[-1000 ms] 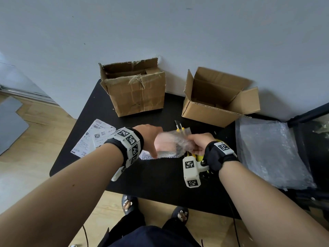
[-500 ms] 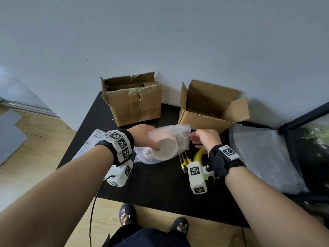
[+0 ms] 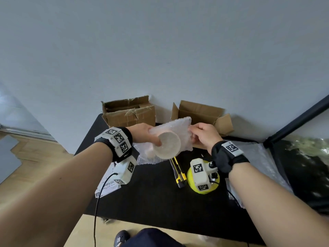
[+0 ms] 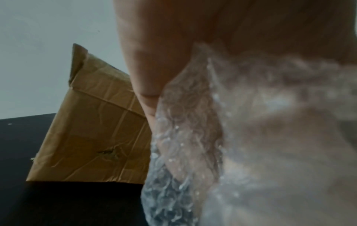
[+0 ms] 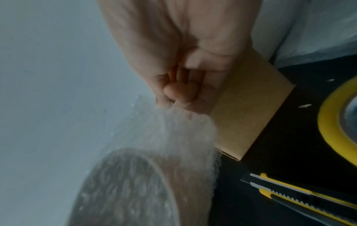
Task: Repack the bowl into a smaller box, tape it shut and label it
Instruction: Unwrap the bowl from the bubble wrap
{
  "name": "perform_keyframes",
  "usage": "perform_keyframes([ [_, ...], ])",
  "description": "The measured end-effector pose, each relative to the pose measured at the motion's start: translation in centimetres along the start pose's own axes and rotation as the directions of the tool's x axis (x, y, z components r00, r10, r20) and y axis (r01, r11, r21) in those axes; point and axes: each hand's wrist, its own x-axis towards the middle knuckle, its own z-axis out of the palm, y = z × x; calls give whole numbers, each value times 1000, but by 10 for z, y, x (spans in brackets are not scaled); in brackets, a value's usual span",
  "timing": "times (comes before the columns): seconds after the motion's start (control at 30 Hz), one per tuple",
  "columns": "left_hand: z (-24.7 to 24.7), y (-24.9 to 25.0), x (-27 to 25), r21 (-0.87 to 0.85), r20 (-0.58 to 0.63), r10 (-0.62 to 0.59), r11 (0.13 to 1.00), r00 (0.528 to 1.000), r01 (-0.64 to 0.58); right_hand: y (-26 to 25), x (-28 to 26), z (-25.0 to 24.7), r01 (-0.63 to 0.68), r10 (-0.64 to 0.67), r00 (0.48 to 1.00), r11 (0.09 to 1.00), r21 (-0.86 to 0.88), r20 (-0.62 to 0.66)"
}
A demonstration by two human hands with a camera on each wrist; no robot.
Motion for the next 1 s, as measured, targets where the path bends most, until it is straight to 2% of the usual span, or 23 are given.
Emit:
perform_keyframes([
  [0.13, -3, 14, -1, 9, -14, 20, 1000, 1000, -20, -10, -4, -1, 73, -83, 987, 994, -79, -137],
  [0.23, -8, 19, -4, -10, -4, 14, 1000, 1000, -14, -17, -5, -7, 94, -97, 979, 995, -25, -177],
  [0.33, -13, 24, -5, -42, 4, 33, 999, 999, -32, -27, -12, -11, 59, -54, 998, 991, 120, -43],
  [0.4, -16, 31, -5, -75, 6, 55, 996, 998, -54, -31, -14, -10, 48, -56, 997, 989, 142, 48],
  [0.53, -19, 39, -5, -99, -1, 87, 991, 996, -87, -32, -15, -10, 44, -61, 976, 995, 86, 207],
  [0.63, -21, 38, -3, -99, 15, 92, 991, 996, -90, -33, -17, -16, 3, -55, 940, 989, 151, 337],
  [0.7, -22, 39, -3, -94, 30, 89, 992, 996, -85, -37, -23, -18, 1, -46, 933, 992, 124, 358],
  [0.83, -26, 39, 0, -114, 30, 113, 988, 993, -109, -38, -23, -15, -51, 8, 973, 982, 181, 232],
  [0.87, -28, 38, 3, -158, -11, 131, 979, 991, -131, -38, -22, -14, -62, 18, 981, 973, 223, 194],
  [0.93, -32, 36, 7, -276, -222, 100, 948, 970, -161, -37, -20, -15, -67, 40, 995, 953, 297, 95],
  [1.0, -40, 34, 12, -349, -483, -14, 920, 876, -178, -35, -16, -17, -49, 55, 999, 931, 363, -5],
])
